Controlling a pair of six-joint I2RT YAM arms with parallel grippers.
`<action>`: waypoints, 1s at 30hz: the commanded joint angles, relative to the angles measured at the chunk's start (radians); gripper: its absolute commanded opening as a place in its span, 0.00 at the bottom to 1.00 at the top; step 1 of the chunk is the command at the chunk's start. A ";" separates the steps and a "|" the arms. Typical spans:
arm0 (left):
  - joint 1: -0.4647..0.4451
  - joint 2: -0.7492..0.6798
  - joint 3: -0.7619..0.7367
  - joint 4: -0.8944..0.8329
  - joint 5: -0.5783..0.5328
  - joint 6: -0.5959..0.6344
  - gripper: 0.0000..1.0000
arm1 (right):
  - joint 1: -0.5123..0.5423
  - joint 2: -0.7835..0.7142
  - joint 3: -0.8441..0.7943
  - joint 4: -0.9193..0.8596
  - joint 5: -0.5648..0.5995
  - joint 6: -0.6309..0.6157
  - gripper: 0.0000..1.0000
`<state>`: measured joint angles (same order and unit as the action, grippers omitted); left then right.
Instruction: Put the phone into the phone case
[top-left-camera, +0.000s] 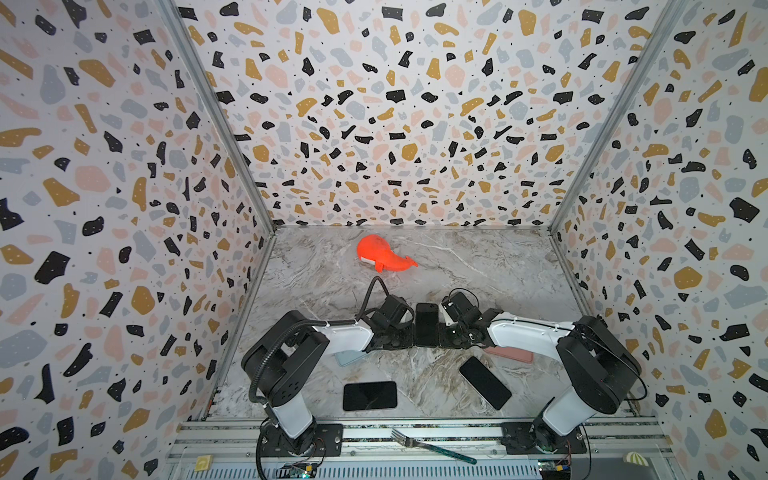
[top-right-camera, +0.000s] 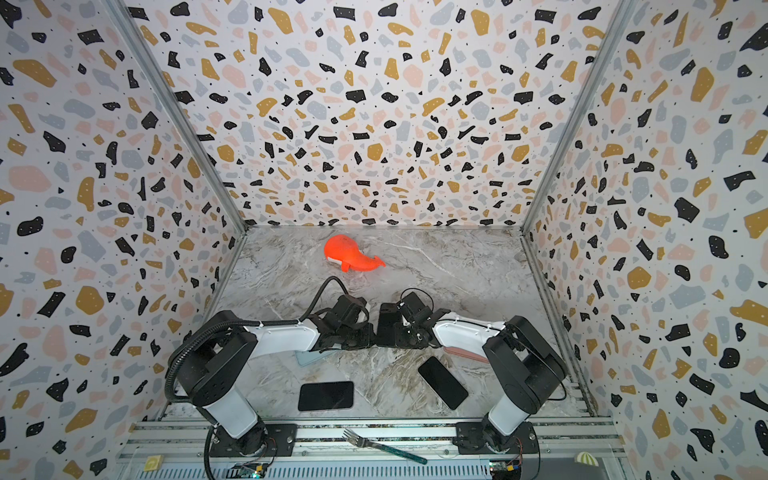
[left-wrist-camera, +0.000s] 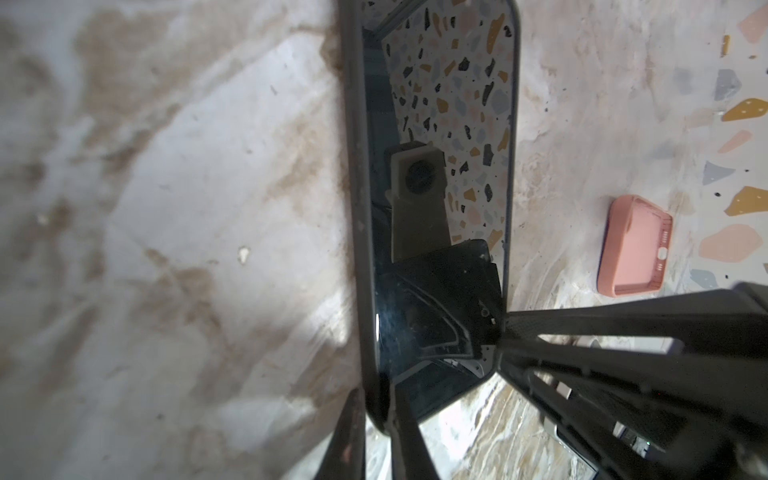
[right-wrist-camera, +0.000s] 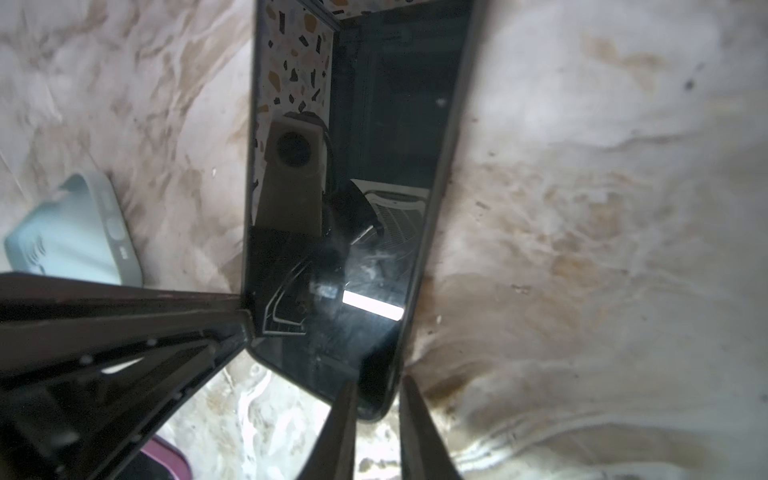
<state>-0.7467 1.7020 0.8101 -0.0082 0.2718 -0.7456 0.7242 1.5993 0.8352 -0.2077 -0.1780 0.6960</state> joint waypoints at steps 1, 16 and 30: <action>-0.026 -0.009 0.046 -0.203 -0.092 0.043 0.30 | -0.016 -0.087 0.048 -0.057 0.064 -0.047 0.30; -0.121 0.118 0.383 -0.450 -0.284 0.093 0.65 | -0.192 -0.354 -0.081 -0.063 0.104 -0.130 0.61; -0.131 -0.049 0.166 -0.333 -0.192 0.041 0.67 | 0.028 -0.500 -0.286 0.130 0.017 -0.091 0.55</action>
<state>-0.8745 1.6947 1.0222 -0.3862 0.0452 -0.6769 0.6971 1.1152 0.5671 -0.1562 -0.1440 0.5739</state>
